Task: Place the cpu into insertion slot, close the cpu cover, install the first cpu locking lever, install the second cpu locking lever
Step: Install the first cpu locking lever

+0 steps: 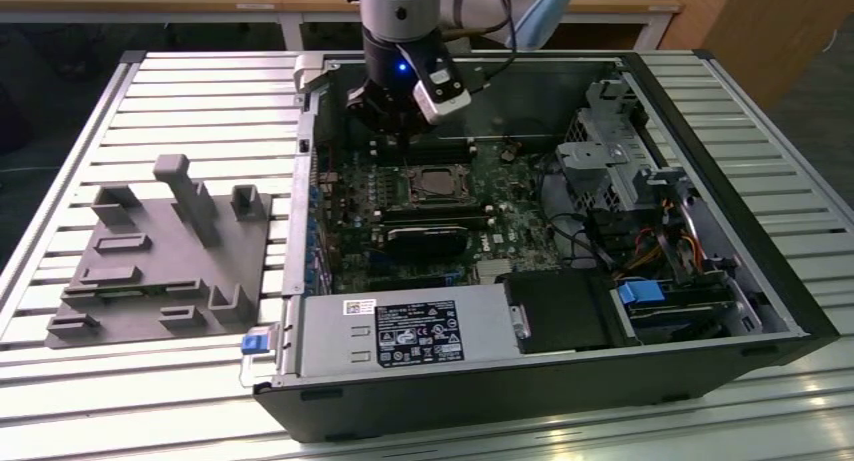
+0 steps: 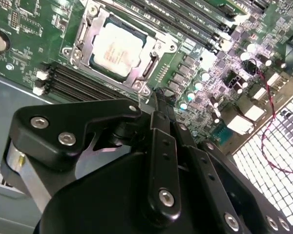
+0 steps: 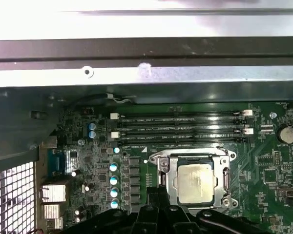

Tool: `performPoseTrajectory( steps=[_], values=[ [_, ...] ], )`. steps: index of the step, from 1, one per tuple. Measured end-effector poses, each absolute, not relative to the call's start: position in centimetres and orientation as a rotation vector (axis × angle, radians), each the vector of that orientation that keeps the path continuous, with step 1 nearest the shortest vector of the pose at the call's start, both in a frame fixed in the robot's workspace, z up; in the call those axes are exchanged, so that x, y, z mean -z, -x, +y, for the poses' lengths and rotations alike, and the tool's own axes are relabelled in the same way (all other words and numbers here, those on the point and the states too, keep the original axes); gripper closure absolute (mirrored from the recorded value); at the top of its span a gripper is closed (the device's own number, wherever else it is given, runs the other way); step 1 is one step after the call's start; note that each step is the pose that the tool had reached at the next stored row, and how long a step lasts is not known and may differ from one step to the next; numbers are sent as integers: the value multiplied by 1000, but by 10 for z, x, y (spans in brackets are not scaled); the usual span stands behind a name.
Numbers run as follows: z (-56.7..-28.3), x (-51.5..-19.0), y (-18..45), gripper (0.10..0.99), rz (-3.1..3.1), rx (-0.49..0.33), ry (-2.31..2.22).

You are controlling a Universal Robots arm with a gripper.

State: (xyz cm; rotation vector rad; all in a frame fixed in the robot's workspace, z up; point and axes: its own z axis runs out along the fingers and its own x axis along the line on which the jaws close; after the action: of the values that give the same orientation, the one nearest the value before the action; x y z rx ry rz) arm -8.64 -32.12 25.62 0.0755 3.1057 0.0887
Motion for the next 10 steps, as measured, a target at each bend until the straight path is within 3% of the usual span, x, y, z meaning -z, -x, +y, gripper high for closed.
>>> performPoseTrajectory(
  steps=[10],
  values=[
    [-315, -254, 99, 980, 3106, -89, -71]
  ],
)
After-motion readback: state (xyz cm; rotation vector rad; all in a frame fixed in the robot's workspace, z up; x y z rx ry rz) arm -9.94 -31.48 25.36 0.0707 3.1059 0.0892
